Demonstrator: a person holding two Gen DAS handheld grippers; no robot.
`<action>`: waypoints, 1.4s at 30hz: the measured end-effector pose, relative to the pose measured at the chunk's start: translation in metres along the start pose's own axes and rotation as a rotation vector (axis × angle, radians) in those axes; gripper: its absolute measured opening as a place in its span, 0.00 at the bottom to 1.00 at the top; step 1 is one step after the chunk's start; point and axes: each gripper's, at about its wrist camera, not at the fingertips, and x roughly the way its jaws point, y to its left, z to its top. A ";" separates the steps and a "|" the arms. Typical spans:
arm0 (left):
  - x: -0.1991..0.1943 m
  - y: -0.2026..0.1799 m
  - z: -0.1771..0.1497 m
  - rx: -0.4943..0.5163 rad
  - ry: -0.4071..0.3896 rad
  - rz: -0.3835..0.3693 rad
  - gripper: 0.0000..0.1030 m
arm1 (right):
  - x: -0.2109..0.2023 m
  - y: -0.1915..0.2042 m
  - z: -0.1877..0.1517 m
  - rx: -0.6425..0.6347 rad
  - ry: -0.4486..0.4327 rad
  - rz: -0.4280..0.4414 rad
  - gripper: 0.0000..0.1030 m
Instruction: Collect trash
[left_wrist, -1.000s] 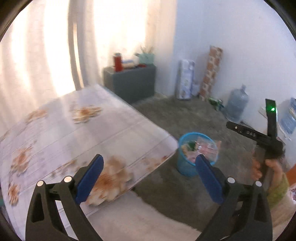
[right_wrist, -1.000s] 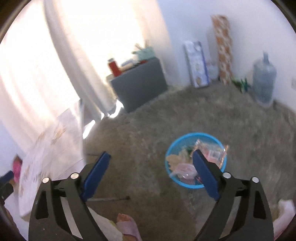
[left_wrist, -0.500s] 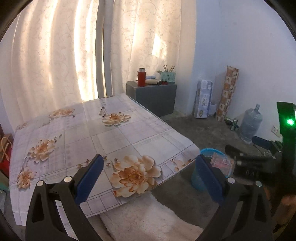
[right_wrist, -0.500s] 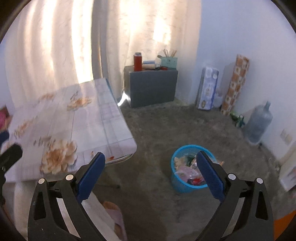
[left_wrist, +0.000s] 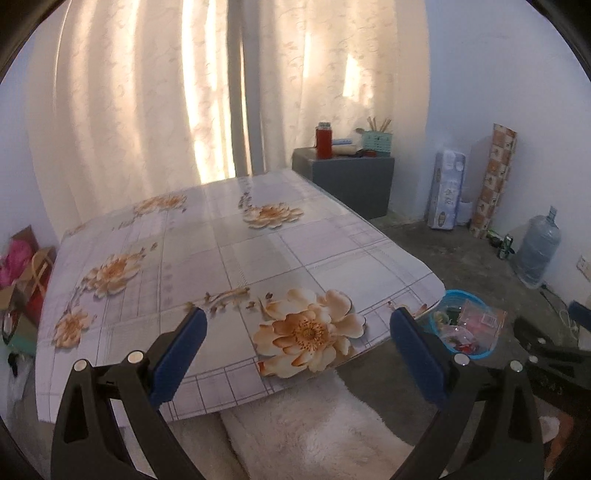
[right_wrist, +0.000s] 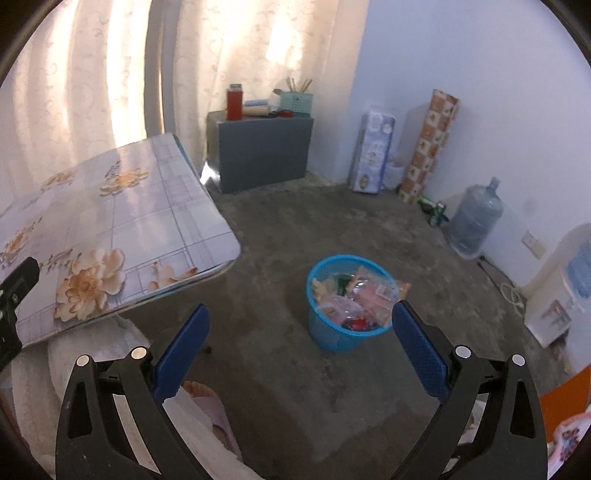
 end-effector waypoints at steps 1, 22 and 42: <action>-0.001 0.001 0.001 -0.018 0.003 -0.005 0.95 | -0.002 -0.001 -0.001 0.005 -0.005 -0.007 0.92; -0.006 -0.043 -0.030 -0.019 0.206 0.004 0.95 | -0.020 -0.053 -0.038 0.146 0.082 -0.184 0.92; -0.012 -0.058 -0.029 0.035 0.189 -0.037 0.95 | -0.023 -0.060 -0.040 0.177 0.096 -0.201 0.92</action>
